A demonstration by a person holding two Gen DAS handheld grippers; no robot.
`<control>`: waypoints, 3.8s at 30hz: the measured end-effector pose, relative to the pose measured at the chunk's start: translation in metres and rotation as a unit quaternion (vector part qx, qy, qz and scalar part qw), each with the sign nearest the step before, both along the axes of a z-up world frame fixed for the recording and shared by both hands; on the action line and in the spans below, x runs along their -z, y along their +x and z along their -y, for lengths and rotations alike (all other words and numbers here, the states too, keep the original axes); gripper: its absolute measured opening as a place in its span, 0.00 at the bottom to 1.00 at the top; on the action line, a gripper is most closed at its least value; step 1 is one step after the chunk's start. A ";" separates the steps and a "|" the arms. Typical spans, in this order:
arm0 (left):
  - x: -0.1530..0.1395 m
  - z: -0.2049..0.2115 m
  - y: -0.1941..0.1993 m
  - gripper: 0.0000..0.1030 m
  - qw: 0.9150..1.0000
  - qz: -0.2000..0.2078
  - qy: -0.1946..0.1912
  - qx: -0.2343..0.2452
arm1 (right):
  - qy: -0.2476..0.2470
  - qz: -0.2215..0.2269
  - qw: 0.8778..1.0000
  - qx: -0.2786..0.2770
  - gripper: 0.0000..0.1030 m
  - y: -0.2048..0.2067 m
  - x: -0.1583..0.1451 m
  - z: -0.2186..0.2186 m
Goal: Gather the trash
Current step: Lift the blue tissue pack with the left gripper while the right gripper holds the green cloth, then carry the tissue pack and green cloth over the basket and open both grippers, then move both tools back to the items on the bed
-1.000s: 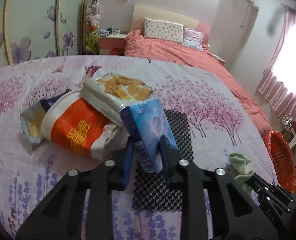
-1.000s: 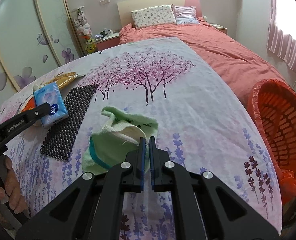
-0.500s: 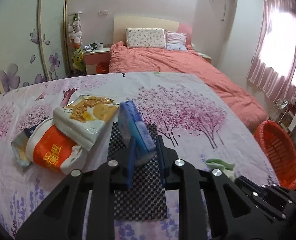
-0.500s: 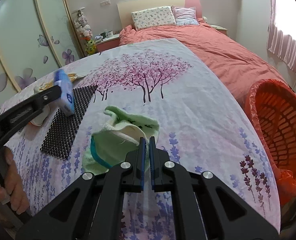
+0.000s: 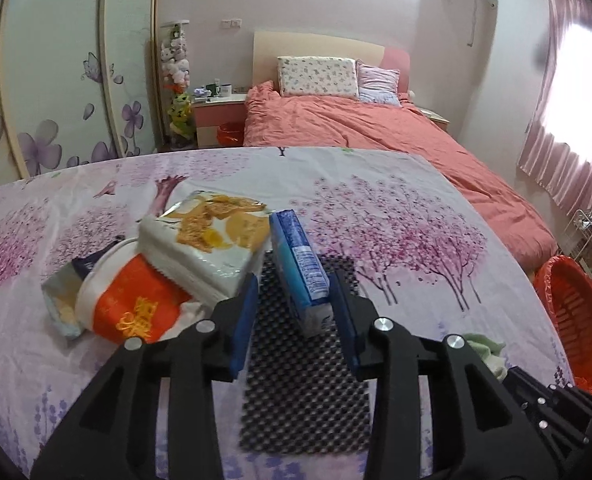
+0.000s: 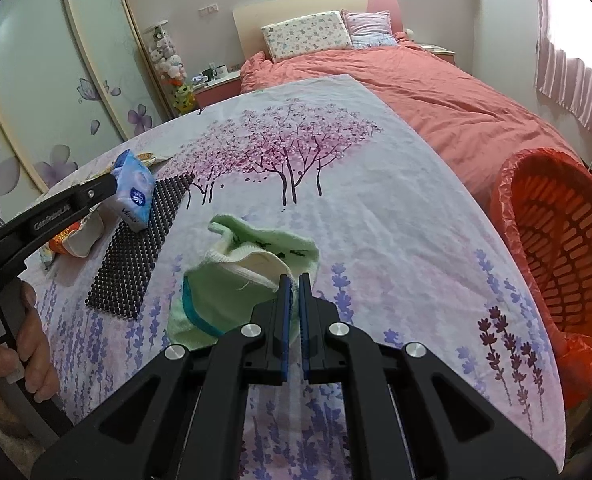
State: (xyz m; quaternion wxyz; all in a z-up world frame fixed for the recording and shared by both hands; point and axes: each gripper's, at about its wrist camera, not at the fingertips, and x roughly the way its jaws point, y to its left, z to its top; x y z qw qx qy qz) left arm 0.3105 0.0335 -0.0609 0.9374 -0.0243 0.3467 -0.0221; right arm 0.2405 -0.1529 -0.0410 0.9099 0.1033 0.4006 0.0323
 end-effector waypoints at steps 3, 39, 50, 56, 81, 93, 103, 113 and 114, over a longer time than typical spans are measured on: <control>0.000 -0.007 -0.001 0.38 1.000 -0.005 -0.010 -0.007 | 0.004 0.002 1.000 0.001 0.04 -0.001 0.000 0.001; 0.001 -0.006 0.008 0.16 0.999 -0.018 -0.038 -0.002 | 0.007 0.008 1.000 0.000 0.05 0.003 -0.006 0.004; -0.028 0.000 -0.017 0.15 0.999 0.014 -0.026 0.018 | 0.019 0.043 0.999 0.017 0.04 -0.006 -0.037 0.018; -0.053 0.013 -0.038 0.15 0.998 0.042 -0.022 0.039 | 0.016 0.069 0.997 0.024 0.04 -0.013 -0.060 0.025; -0.112 0.138 -0.105 0.16 0.977 0.079 -0.043 0.192 | -0.002 0.175 0.978 0.112 0.04 -0.074 -0.119 0.117; -0.087 0.253 -0.111 0.16 0.954 0.061 -0.044 0.291 | 0.010 0.171 0.966 0.191 0.04 -0.087 -0.098 0.204; -0.038 0.315 -0.082 0.40 0.954 0.017 -0.013 0.301 | 0.044 0.139 0.964 0.222 0.06 -0.069 -0.063 0.251; -0.016 0.263 -0.061 0.69 0.972 0.006 0.017 0.234 | 0.030 0.104 0.966 0.233 0.42 -0.075 -0.045 0.241; -0.015 0.256 -0.060 0.72 0.974 0.006 0.021 0.226 | 0.021 0.104 0.967 0.230 0.46 -0.076 -0.046 0.235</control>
